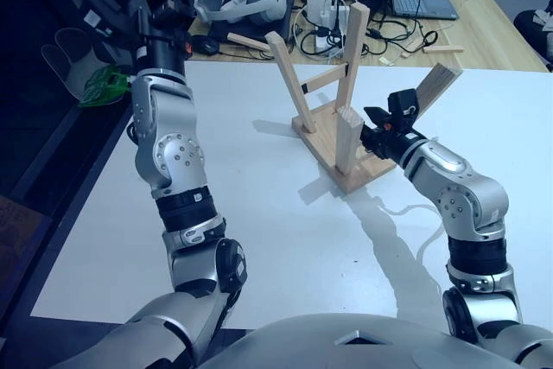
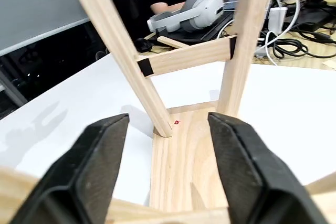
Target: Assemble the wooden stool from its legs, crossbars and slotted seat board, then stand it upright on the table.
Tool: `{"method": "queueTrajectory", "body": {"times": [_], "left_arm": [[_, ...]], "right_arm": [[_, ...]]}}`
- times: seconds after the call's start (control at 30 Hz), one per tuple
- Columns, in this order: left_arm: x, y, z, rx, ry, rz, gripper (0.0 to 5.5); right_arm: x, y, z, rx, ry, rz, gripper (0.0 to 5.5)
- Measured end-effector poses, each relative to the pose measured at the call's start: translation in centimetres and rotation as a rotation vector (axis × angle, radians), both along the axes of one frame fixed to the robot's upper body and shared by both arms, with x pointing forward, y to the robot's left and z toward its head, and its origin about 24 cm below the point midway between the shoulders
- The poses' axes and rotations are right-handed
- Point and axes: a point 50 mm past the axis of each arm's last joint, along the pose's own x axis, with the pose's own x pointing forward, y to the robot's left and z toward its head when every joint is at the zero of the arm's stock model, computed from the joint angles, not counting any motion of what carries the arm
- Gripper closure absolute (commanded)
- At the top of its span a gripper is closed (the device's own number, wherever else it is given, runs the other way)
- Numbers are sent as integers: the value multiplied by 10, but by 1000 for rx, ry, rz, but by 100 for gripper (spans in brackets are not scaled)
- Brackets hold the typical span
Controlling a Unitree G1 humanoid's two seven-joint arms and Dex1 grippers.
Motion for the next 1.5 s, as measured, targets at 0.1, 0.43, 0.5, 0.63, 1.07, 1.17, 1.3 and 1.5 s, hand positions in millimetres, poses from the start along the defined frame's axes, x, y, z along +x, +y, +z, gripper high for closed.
{"method": "queueTrajectory", "body": {"times": [0.1, 0.43, 0.5, 0.63, 1.07, 1.17, 1.3, 1.5], "left_arm": [[1, 1, -3, -11, 18, 9, 14], [6, -19, -13, 77, 46, -107, 14], [5, -19, -22, 109, 68, -133, 14], [8, 8, -51, 111, 173, -16, 14], [11, 0, -78, 127, 229, -10, 14], [12, -9, -83, 114, 242, -31, 14], [11, -7, -88, 118, 249, -20, 14], [10, -5, -94, 129, 264, -25, 14]], "right_arm": [[6, 1, -2, 48, 25, -36, 382], [-3, 24, 60, 245, -380, 96, 471], [-8, 32, 69, 256, -419, 150, 471], [-26, 54, 90, 184, -532, 421, 471], [-52, 104, 79, -16, -473, 1047, 471], [-50, 104, 60, -124, -416, 1059, 471], [-33, 93, 48, -362, -448, 887, 471], [-31, 54, 40, -485, -429, 665, 471]]}}
